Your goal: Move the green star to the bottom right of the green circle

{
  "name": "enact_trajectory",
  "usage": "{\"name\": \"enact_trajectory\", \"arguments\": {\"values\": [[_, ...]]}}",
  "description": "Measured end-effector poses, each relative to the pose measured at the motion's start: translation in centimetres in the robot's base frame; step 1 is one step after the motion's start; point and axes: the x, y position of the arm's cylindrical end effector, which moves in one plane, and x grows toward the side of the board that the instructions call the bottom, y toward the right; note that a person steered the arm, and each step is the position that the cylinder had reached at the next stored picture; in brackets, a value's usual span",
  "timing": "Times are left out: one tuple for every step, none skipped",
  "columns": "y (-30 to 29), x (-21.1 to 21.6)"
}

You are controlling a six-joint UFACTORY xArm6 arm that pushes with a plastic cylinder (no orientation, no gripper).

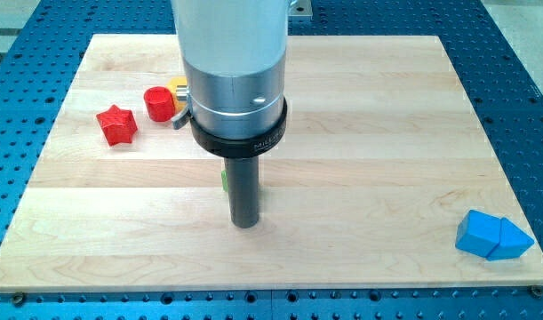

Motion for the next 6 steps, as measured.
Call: {"name": "enact_trajectory", "arguments": {"values": [[-2.6,-0.2],[-1.7,-4.7],[1.4,-7.4],[5.7,-9.0],[8.1,-10.0],[9.2,-8.3]]}}
